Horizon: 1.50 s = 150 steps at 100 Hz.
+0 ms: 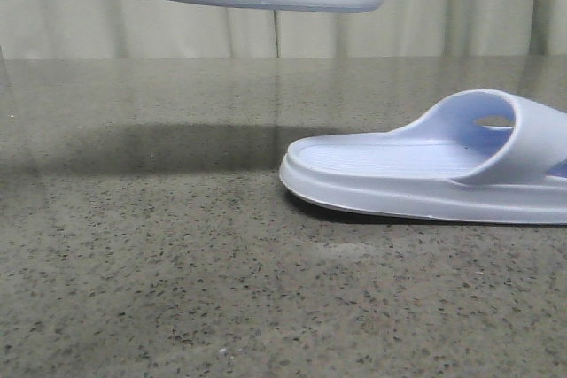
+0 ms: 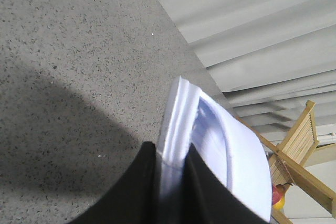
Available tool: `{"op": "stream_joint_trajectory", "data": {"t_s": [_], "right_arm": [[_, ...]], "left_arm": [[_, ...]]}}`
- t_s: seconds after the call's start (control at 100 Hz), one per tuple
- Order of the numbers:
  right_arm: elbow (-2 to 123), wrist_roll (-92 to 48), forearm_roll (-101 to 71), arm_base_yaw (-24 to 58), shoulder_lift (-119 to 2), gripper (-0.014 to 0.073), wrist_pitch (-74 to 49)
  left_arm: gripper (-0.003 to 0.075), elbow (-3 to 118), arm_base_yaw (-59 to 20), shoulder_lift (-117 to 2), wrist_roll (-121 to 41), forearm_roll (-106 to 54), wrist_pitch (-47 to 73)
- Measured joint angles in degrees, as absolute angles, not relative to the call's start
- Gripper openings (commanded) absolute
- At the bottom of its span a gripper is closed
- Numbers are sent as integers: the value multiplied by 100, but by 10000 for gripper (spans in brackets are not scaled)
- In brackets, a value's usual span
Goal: Insert blue slippers together front up
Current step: 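Grasp the heel rim of the second slipper with the right gripper and lift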
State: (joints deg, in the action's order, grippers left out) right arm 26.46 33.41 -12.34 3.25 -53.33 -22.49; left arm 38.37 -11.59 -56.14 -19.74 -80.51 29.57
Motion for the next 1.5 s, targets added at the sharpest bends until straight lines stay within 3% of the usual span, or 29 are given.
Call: {"op": "stream_joint_trajectory", "data": {"t_s": [0.3, 0.5, 0.77, 0.91, 1.03, 1.32, 1.5], "right_arm": [[2696, 3341, -1699, 325, -5684, 398, -1874], [2696, 3341, -1789, 325, -5727, 277, -1884], [2696, 3331, -1878, 325, -5733, 248, -2042], [2696, 3296, -1889, 325, -5733, 104, -2124], [2696, 3251, -1889, 325, -5743, -107, -2200], [2671, 3236, -1940, 337, -5755, -107, -1865], [2663, 3226, -2055, 337, -5768, -107, -735]], "left_arm": [[20, 3837, -1159, -5614, -1974, -8051, 2957], [20, 3837, -1159, -5614, -1974, -8051, 2957], [20, 3837, -1159, -5614, -1974, -8051, 2957], [20, 3837, -1159, -5614, -1974, -8051, 2957], [20, 3837, -1159, -5614, -1974, -8051, 2957], [20, 3837, -1159, -5614, -1974, -8051, 2957], [20, 3837, -1159, -5614, -1974, -8051, 2957]]}}
